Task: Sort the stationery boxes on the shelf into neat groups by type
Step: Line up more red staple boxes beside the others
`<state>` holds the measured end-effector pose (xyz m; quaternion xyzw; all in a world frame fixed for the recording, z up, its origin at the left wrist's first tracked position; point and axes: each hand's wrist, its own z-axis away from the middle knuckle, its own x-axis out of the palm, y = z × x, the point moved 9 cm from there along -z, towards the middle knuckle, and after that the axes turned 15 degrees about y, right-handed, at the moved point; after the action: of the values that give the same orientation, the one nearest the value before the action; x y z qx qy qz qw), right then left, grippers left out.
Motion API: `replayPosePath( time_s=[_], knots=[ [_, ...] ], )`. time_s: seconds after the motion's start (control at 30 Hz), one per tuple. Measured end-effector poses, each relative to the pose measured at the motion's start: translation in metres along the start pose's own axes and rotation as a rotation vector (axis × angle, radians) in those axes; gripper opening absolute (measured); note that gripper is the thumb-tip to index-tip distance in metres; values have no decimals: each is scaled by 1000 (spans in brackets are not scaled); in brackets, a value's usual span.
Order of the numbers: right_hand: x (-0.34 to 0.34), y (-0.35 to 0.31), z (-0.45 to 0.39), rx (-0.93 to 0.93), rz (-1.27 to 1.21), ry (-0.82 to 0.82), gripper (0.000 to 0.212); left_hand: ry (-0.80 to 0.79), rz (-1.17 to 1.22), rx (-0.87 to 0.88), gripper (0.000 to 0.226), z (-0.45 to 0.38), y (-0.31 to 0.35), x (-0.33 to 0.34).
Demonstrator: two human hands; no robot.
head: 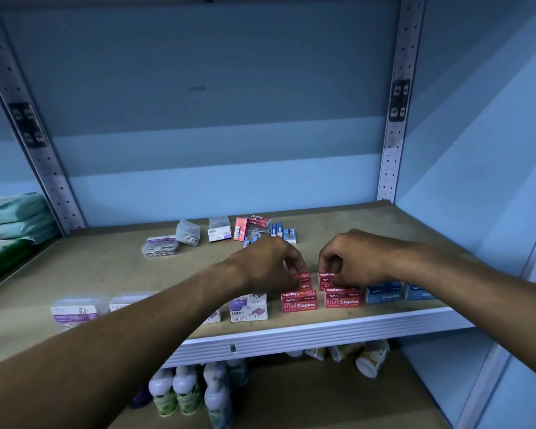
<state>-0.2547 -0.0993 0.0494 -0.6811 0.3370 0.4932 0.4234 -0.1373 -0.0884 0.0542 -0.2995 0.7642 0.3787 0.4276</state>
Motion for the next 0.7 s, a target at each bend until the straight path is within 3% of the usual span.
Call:
replayPosePath(
  time_s=[0.7],
  knots=[
    [-11, 2, -27, 37, -68, 34, 17, 90, 29, -44, 26, -4, -37, -27]
  ],
)
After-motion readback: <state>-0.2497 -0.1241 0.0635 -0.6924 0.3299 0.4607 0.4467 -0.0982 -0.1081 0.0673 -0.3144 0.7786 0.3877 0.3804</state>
